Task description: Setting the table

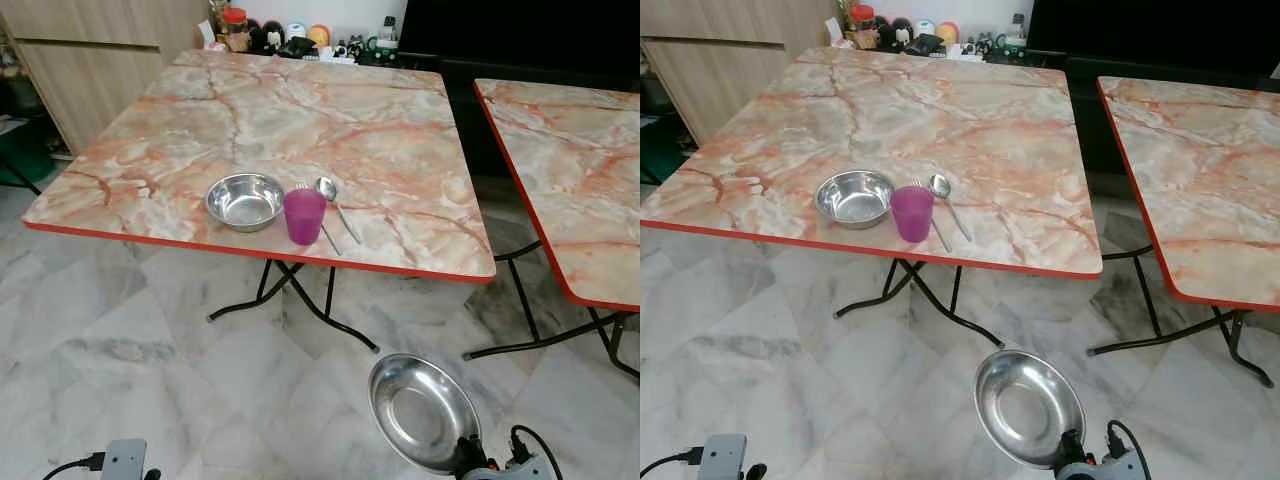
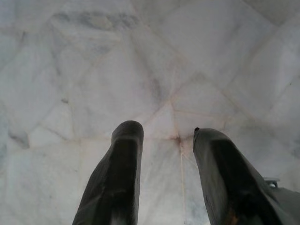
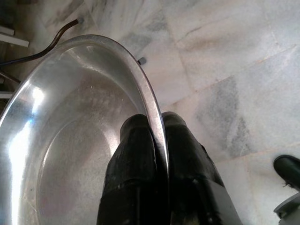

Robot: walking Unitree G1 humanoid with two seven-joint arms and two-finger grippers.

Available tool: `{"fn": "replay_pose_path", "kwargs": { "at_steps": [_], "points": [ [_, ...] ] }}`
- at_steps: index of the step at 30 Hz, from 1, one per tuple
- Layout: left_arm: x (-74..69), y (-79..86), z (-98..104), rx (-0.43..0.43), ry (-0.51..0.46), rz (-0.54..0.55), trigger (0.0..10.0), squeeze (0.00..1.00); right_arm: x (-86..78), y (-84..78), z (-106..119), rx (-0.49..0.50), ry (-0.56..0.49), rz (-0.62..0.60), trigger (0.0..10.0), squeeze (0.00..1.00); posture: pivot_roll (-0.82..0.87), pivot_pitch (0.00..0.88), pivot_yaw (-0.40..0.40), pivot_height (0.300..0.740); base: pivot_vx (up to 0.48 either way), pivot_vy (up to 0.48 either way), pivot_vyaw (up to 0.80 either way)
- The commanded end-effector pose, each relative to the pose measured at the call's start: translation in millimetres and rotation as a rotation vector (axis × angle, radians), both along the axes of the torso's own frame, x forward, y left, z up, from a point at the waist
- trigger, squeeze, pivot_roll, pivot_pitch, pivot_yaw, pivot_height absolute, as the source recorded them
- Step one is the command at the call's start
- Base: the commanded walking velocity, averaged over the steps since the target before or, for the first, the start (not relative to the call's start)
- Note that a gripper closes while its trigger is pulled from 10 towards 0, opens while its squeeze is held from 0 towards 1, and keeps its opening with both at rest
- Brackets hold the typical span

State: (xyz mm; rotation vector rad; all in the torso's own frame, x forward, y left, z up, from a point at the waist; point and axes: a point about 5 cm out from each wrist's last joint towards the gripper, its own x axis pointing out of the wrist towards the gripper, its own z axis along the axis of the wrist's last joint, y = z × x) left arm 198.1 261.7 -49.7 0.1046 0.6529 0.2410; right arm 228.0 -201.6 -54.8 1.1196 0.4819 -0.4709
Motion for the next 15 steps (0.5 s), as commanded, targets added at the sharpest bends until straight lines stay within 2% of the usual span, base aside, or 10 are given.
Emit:
{"fn": "replay_pose_path", "kwargs": {
  "at_steps": [1, 8, 11, 15],
  "points": [
    [-6.1, -1.1, -4.8, -0.003, 0.039, -0.014, 10.0, 0.00, -2.8, 2.6, -2.1, -0.057, 0.020, 0.060, 10.0, 0.00, 0.14, 0.093, -0.007, 0.740, 0.000, 0.000, 0.00],
    [-4.2, -0.5, -3.8, -0.003, 0.041, -0.029, 10.0, 0.00, 4.7, 4.9, 3.3, -0.171, 0.002, 0.152, 10.0, 0.00, 0.13, 0.084, 0.001, 0.740, 0.000, 0.000, 0.00],
    [-5.4, -0.1, -4.4, 0.003, 0.049, -0.033, 10.0, 0.00, 3.2, -4.5, 4.2, -0.253, 0.022, 0.190, 10.0, 0.00, 0.13, 0.080, 0.000, 0.740, 0.000, 0.000, 0.00],
    [-7.4, -0.1, -5.5, 0.001, 0.053, -0.029, 10.0, 0.00, -4.2, -12.7, 0.7, -0.246, 0.050, 0.153, 10.0, 0.00, 0.12, 0.082, -0.001, 0.740, 0.000, 0.000, 0.00]
  ]
}}
